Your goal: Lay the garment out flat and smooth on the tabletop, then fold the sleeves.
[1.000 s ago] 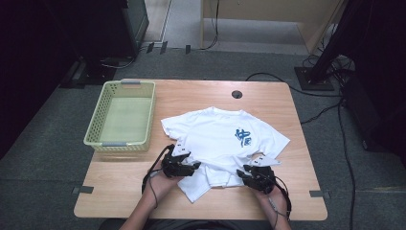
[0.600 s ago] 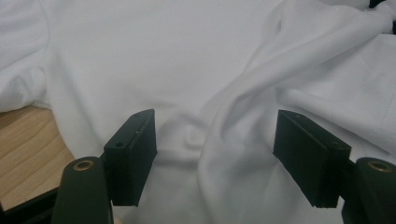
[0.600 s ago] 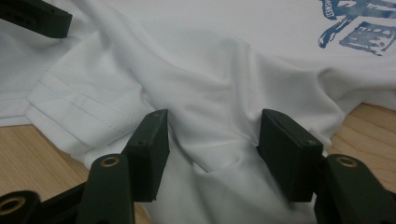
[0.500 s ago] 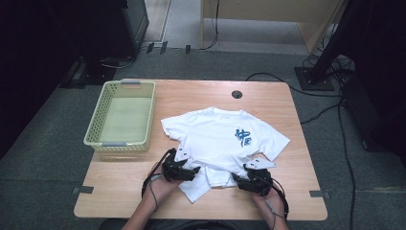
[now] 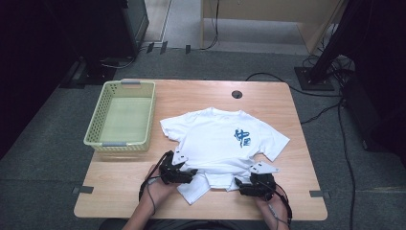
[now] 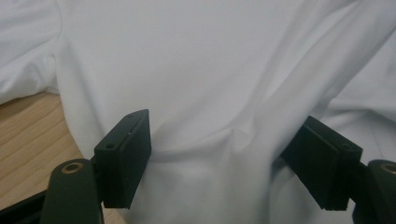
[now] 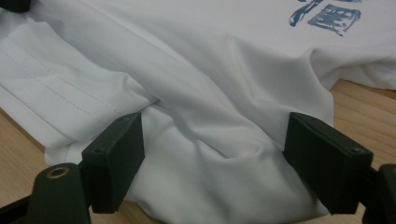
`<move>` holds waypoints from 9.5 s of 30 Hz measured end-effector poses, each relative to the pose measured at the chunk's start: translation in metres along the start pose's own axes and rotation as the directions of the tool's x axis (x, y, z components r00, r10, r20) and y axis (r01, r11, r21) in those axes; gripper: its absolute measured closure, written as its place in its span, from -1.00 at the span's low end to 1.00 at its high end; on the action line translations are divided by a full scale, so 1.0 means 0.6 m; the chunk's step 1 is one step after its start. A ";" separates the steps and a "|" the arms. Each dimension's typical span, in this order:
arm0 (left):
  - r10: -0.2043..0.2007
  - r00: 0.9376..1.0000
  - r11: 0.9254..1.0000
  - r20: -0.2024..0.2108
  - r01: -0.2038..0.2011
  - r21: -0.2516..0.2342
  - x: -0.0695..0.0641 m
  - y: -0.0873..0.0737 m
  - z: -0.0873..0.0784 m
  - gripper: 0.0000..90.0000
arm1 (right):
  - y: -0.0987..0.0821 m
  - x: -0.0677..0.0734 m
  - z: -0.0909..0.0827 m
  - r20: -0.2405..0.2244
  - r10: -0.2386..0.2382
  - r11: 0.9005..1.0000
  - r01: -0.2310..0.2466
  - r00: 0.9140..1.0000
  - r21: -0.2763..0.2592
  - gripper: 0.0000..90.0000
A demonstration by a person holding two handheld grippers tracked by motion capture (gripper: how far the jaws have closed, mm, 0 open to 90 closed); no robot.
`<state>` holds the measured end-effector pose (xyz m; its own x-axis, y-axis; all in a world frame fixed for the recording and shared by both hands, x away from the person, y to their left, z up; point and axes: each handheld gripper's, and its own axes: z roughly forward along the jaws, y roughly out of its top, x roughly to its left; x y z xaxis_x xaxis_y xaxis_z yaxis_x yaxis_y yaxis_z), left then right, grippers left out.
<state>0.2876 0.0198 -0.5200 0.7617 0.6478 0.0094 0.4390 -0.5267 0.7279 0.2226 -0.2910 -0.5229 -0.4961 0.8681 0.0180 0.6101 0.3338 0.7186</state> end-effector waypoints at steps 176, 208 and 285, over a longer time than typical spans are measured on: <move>-0.111 0.989 0.992 -0.094 0.116 0.051 0.058 -0.003 -0.014 -0.51 | 0.012 -0.092 0.006 0.074 0.090 0.996 -0.091 0.993 0.011 -0.40; -0.131 0.983 0.990 -0.126 0.136 0.032 0.119 0.045 0.041 -0.50 | 0.080 -0.170 0.079 0.044 0.055 0.998 -0.054 0.998 -0.015 -0.41; -0.135 0.982 0.990 -0.132 0.139 0.014 0.120 0.040 0.054 -1.00 | 0.058 -0.236 0.046 0.118 0.142 0.988 -0.132 0.983 -0.086 -0.42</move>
<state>0.3688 0.0359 -0.5242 0.6257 0.7800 0.0010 0.5469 -0.4396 0.7125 0.3311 -0.3921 -0.5199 -0.3282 0.9439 0.0373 0.6149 0.1835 0.7669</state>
